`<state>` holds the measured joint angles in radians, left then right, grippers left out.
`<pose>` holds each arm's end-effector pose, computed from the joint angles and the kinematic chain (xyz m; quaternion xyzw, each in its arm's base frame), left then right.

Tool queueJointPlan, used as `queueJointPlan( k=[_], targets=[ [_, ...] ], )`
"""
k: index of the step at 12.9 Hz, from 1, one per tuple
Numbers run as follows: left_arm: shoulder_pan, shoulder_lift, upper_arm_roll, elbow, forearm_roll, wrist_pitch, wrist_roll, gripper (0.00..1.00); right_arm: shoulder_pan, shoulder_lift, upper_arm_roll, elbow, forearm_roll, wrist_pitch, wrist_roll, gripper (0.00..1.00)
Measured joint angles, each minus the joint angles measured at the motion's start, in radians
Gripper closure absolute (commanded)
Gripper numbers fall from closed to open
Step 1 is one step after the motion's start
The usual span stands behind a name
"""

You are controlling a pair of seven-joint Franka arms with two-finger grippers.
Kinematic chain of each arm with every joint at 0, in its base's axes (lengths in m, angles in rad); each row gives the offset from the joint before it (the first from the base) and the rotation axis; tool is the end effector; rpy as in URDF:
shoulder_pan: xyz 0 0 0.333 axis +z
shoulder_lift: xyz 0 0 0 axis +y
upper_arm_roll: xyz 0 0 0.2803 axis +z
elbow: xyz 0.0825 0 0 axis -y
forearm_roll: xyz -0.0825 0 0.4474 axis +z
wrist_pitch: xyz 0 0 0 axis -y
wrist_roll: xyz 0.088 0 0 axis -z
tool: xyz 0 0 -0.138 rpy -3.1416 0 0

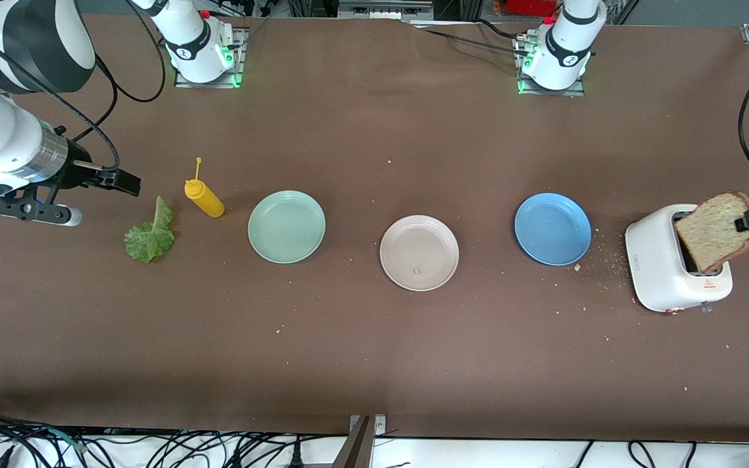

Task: Make sandwich in beige plate with both arms
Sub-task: 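Lift the toast slice out of the toaster with the left gripper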

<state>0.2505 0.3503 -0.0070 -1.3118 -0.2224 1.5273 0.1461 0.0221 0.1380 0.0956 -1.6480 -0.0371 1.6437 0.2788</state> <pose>0.6826 0.1380 0.4643 0.9901 0.0510 -0.0439 0.1230 0.6388 0.0687 0.4357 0.9944 -0.0776 -0.0670 0.0255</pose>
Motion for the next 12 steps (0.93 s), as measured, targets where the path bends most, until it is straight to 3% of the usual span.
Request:
queueJointPlan(
  k=[3,9,12],
  targets=[
    [-0.018,0.027,-0.006,-0.002,-0.22,-0.043,-0.011,1.0,0.0,0.0,0.0,0.0,0.0,0.0,0.0,0.0],
    [-0.224,0.19,-0.021,-0.003,-0.523,-0.037,-0.042,1.0,0.0,0.002,-0.01,-0.001,0.0,0.001,0.0,0.0],
    [-0.239,0.268,-0.02,-0.002,-0.725,-0.009,-0.015,1.0,0.0,0.004,-0.012,-0.001,0.0,0.001,0.0,0.0]
  ],
)
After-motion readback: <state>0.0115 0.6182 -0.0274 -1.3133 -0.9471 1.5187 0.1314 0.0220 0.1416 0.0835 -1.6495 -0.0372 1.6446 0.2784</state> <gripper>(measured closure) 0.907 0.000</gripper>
